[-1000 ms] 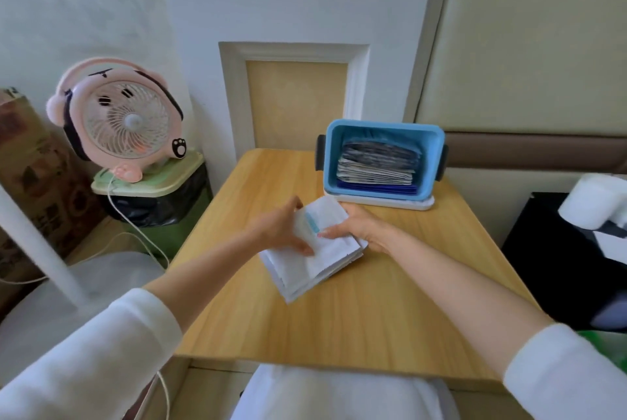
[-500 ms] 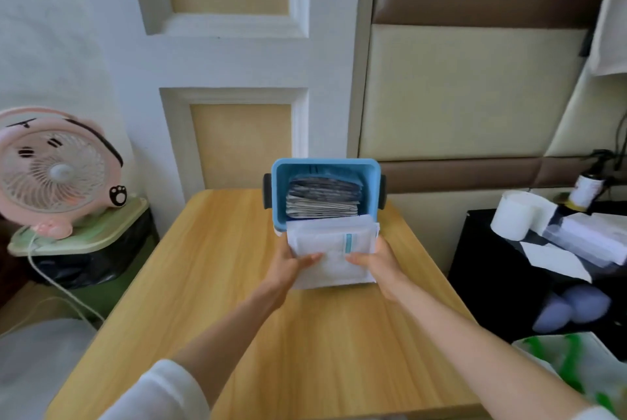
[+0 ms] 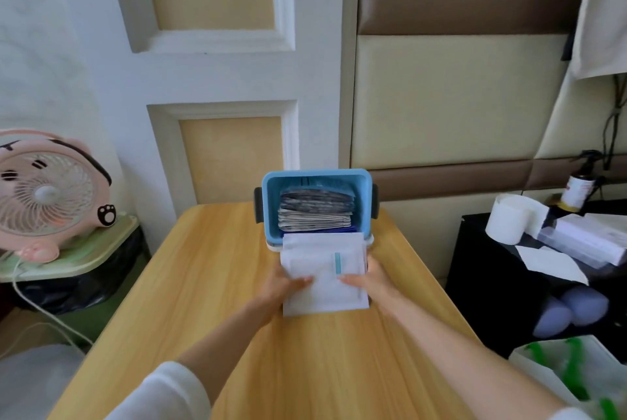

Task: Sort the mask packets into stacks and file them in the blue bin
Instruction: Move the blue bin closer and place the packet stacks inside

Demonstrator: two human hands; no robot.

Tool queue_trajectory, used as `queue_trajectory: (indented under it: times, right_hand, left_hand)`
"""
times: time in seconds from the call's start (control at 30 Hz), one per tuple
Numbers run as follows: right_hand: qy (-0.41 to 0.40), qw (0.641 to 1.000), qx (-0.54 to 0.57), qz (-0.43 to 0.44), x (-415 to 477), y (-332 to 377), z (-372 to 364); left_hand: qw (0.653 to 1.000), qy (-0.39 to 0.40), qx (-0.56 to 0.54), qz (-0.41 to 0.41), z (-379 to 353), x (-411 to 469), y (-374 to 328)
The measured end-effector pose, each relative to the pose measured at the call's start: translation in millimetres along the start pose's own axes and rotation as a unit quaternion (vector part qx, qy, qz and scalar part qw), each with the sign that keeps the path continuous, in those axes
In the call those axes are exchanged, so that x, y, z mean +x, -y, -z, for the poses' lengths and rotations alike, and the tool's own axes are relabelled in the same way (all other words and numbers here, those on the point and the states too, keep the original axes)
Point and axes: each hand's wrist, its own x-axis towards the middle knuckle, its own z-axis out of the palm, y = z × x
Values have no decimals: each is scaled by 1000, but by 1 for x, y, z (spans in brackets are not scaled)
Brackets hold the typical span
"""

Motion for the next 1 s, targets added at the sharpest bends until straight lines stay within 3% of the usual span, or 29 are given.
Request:
queue_trajectory:
  times: [0.07,0.27,0.37,0.53,0.73,0.83,0.9,1.0]
  right_hand:
    - [-15,1000,11,-1,-1,-6,-3]
    - [-64,995,-1,70,9,13,1]
    - [-41,997,-31,49,3,-4,-5]
    - [-24,998,3,58,8,1,-1]
    - [9,999,-31,32,2,0,2]
    - [1,990,-121,76,1,33,8]
    - [12,947,-294,131,1,62,11]
    - [78,799,-563,198,0,94,5]
  left_hand:
    - [1000,-8,-12,2,-5,-4,6]
    - [992,-77,19,-99,-9,5,-20]
    - [996,-33,31,-81,-8,-2,2]
    - [998,-40,-4,-50,-7,9,4]
    - [998,-36,27,-44,-11,2,13]
    - [998,-48,19,-38,-13,3,13]
    - [997,-58,19,-40,-12,4,15]
    - [997,-58,16,-51,-12,4,16]
